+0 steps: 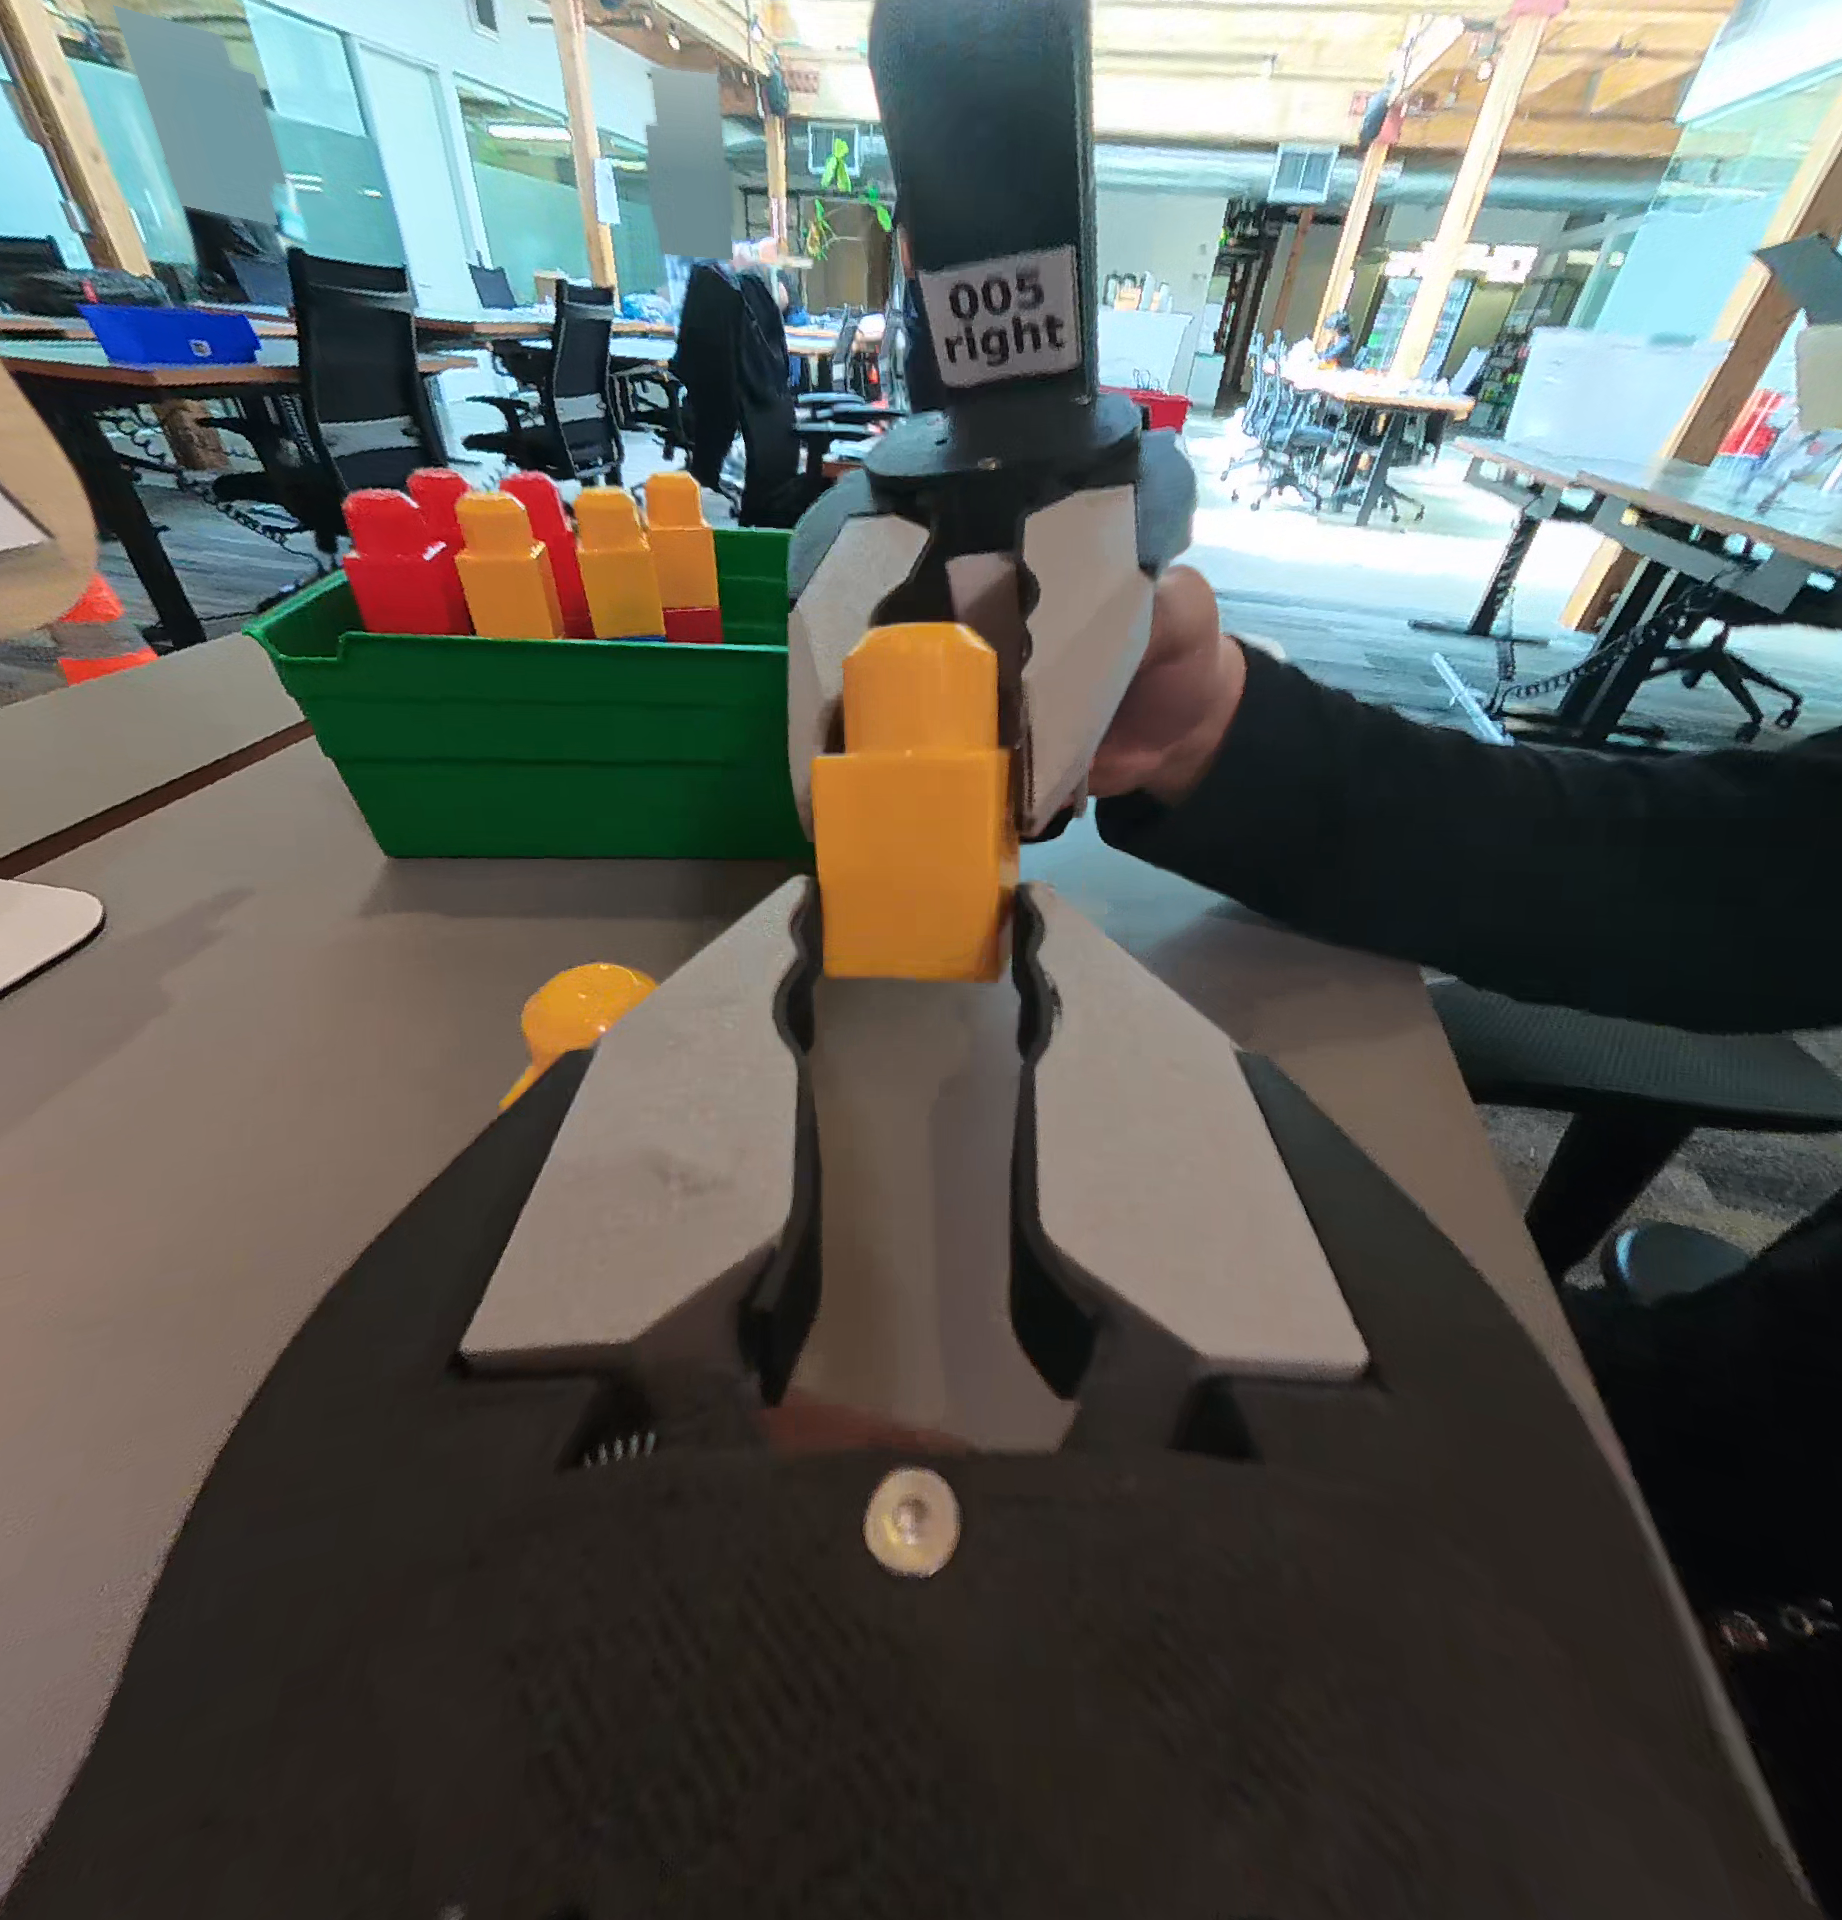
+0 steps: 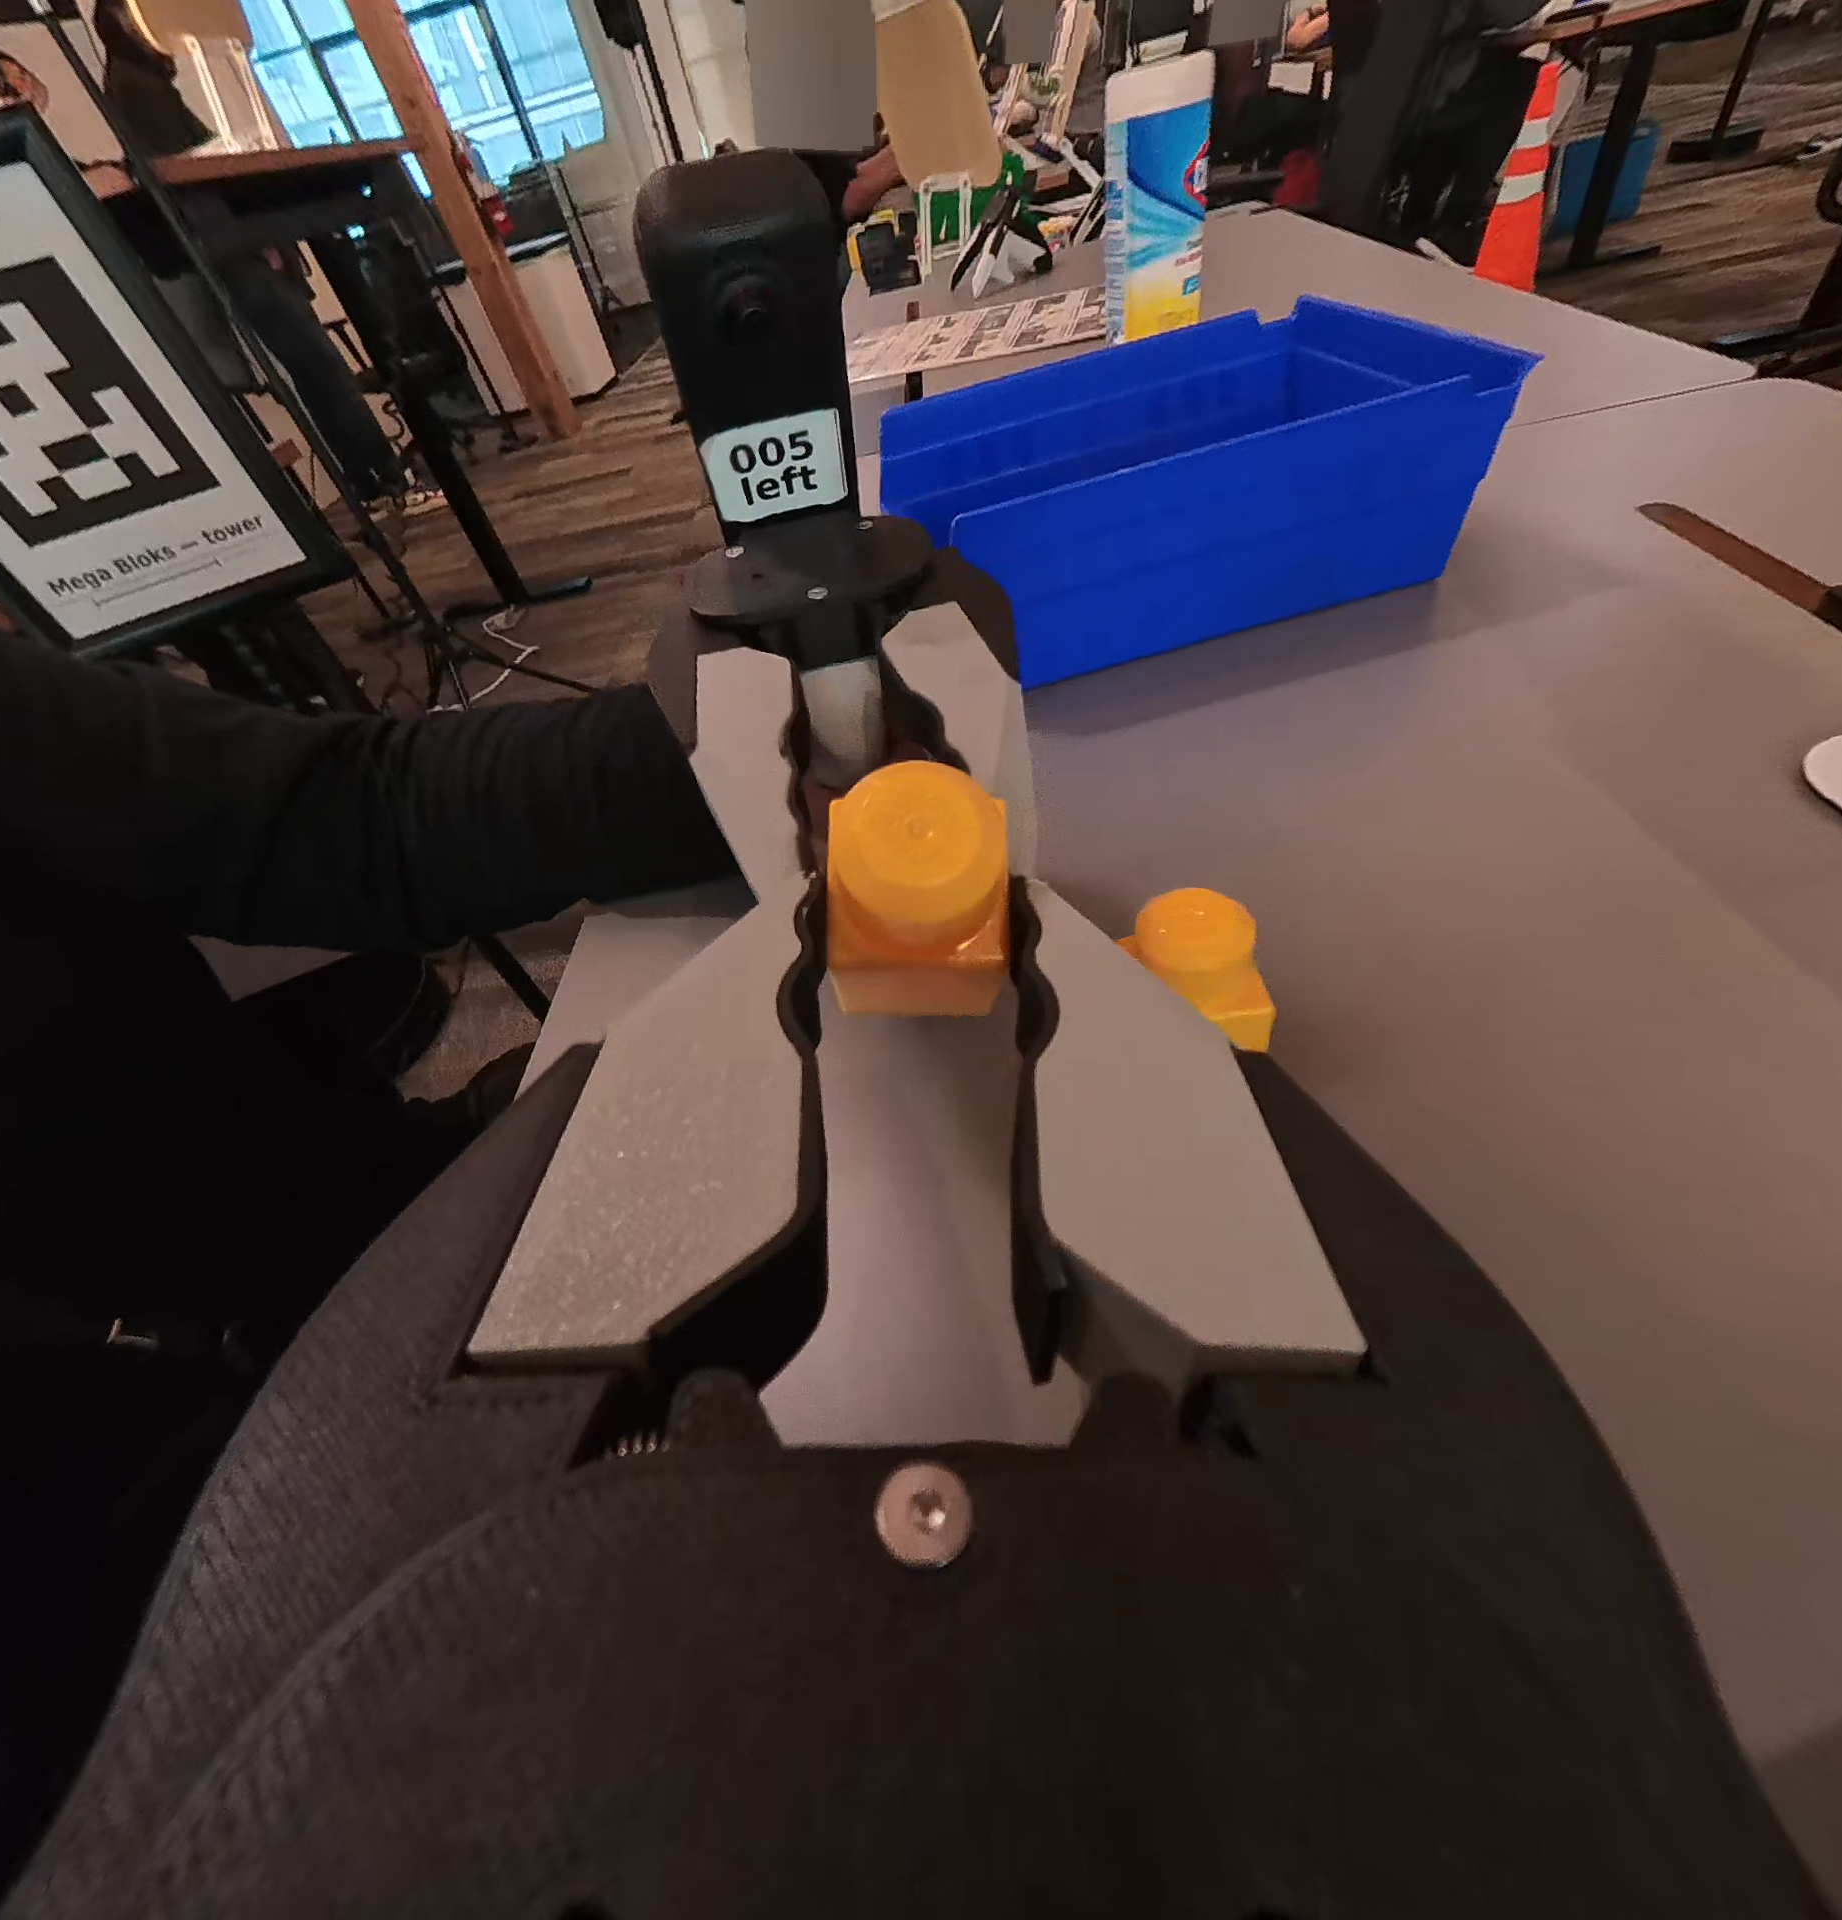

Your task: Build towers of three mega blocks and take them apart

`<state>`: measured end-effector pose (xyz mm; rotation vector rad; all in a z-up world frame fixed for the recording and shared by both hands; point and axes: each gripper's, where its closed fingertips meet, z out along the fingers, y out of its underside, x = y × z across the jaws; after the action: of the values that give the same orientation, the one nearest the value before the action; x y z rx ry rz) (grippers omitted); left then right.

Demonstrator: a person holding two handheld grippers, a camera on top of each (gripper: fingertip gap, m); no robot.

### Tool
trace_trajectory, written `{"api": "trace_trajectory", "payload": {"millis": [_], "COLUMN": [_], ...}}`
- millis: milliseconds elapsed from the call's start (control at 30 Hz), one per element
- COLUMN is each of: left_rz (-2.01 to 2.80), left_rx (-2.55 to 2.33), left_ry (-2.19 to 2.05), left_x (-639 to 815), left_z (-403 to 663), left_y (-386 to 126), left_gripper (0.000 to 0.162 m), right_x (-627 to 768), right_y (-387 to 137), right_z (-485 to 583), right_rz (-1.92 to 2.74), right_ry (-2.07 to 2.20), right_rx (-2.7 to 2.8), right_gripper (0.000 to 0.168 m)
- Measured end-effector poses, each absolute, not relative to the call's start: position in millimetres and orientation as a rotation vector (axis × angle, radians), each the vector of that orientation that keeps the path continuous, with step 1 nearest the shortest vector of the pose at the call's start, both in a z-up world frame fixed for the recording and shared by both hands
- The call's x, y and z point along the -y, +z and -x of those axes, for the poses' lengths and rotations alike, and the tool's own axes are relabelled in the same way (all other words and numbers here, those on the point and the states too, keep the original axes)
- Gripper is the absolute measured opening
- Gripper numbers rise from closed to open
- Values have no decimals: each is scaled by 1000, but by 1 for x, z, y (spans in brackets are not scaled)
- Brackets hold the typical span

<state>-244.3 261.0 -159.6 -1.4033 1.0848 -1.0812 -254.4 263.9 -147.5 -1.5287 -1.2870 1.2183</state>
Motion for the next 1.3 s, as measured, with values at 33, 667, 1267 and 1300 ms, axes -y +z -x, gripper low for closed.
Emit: {"api": "trace_trajectory", "payload": {"millis": [33, 667, 1267, 1300], "left_rz": [1414, 1465, 1512, 1510], "left_rx": [-1102, -1128, -1135, -1137], "left_ry": [-1067, -1045, -1037, -1035], "left_x": [-261, -262, -264, -264], "left_z": [242, 240, 240, 240], "left_y": [-163, -173, -181, -180], "left_gripper": [34, 33, 33, 33], "right_x": [-262, -266, -266, -266], "right_y": [-148, -145, -147, -146], "right_z": [257, 263, 269, 269], "right_rz": [1525, 1480, 1462, 1457], "right_ry": [1218, 1225, 1180, 1181], "right_rx": [1294, 1244, 1244, 1243], "right_gripper": [32, 33, 27, 27]}}
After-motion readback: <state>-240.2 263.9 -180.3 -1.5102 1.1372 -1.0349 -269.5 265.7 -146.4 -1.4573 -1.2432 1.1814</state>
